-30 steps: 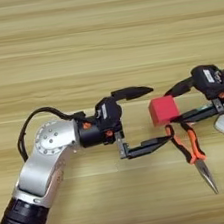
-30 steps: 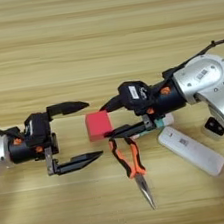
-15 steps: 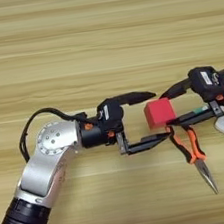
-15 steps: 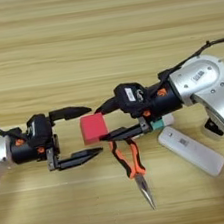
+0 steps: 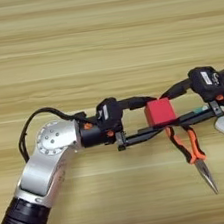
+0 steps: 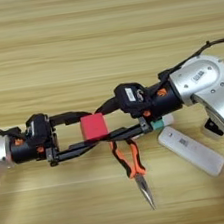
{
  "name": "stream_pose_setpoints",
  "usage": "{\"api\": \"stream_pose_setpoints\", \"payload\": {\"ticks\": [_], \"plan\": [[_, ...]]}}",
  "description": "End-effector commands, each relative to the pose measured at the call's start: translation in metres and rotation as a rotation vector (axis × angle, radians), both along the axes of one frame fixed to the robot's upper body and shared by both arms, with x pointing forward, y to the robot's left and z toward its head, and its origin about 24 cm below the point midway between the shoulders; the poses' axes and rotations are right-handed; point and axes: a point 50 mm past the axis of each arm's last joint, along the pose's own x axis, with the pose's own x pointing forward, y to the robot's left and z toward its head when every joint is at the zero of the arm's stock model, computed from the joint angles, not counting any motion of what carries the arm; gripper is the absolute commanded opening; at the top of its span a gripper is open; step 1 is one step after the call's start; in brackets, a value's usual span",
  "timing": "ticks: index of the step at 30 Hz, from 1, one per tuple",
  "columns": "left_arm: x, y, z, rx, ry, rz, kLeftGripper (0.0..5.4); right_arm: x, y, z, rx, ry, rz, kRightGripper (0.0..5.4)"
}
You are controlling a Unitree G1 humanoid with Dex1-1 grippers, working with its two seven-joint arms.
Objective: Move the objects on the table
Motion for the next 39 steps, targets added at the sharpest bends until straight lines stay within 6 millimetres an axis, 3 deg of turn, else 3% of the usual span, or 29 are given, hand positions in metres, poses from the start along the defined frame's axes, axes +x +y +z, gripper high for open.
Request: {"api": "stream_pose_setpoints", "payload": {"ticks": [1,34,39], "plan": [[0.002,-0.0002,0.0014,0.022,-0.023,-0.007,2.33,0.0026,-0.0011,0.0074,-0.01,-0.04,-0.005,2.3],[0.0035,-0.0001,-0.0003,0.024,-0.025,-0.001,2.27,0.0026,-0.0056,0.0047,-0.025,-0.032,-0.016,2.3],[0.0046,0.0003,-0.0012,0.024,-0.024,0.005,2.27,0.0036,-0.005,0.0035,-0.024,-0.029,-0.019,2.97]]}}
